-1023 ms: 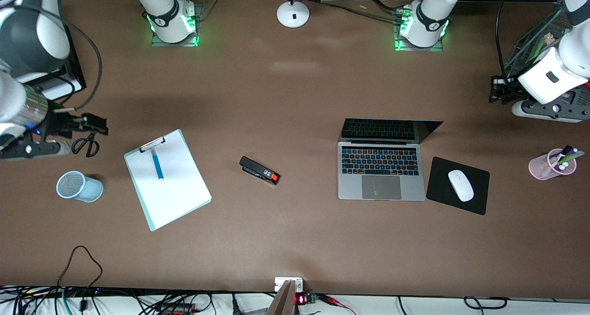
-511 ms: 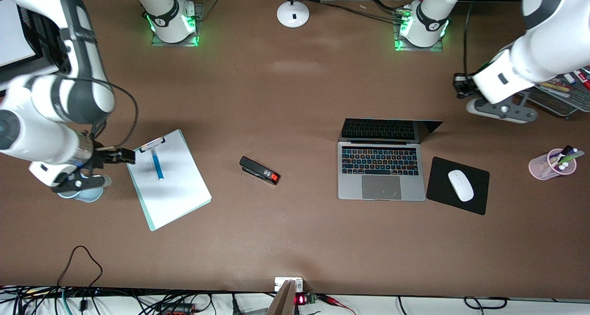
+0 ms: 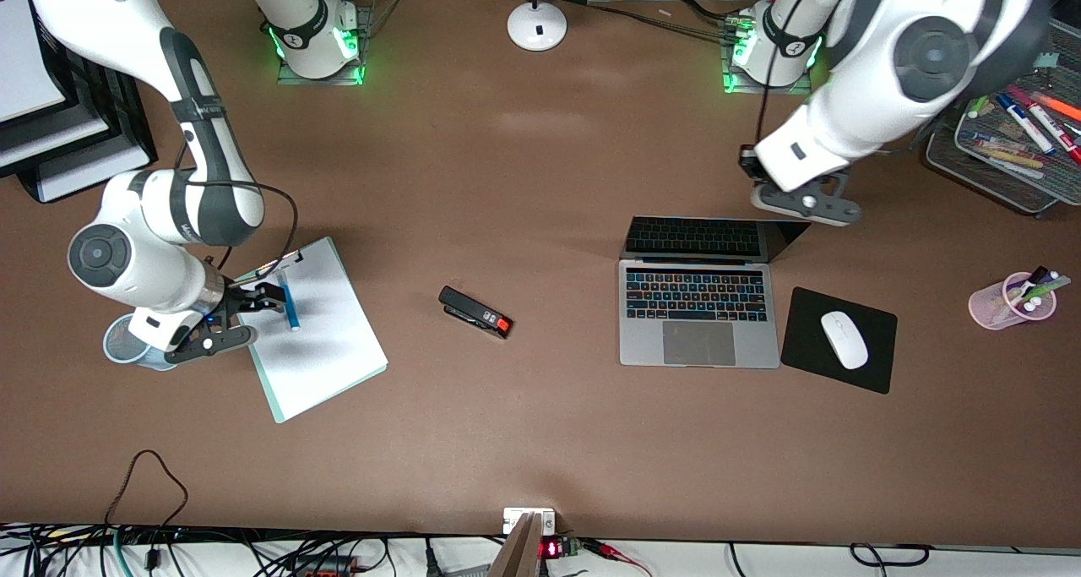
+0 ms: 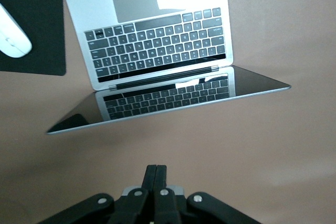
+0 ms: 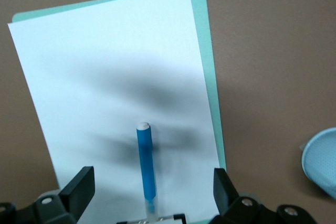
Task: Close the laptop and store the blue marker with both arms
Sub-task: 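Reach the right gripper to the blue marker while the left gripper approaches the laptop, then grasp the blue marker with the right gripper while the left gripper pushes the lid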
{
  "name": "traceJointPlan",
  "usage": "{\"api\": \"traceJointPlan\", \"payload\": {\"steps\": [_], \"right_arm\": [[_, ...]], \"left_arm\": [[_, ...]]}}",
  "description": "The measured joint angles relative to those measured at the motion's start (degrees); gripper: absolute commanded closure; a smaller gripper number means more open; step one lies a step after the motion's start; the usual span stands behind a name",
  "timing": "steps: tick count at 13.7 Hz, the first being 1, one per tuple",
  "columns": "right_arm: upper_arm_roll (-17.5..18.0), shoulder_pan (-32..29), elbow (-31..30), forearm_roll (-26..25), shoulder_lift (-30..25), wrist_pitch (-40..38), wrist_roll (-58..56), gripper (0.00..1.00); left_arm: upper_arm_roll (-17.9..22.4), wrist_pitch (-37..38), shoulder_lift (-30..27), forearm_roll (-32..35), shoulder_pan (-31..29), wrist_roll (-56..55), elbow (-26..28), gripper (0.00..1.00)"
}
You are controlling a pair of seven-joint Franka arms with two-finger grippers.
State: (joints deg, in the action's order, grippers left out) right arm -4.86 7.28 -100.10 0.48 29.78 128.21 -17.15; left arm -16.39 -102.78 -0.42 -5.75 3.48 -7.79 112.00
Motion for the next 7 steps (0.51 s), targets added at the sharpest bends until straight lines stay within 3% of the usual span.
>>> {"api": "traceJointPlan", "payload": {"steps": [5, 7], "right_arm": [[0.1, 0.9, -0.2, 0.0, 5.0, 4.7, -2.0, 0.00], [0.1, 1.4, -0.2, 0.0, 6.0, 5.0, -2.0, 0.05]], "left_arm": [[-1.5, -14.7, -2.5, 0.0, -0.2, -0.6, 12.8, 1.00], [-2.0, -18.9, -2.8, 0.0, -0.2, -0.6, 16.0, 1.00]]}}
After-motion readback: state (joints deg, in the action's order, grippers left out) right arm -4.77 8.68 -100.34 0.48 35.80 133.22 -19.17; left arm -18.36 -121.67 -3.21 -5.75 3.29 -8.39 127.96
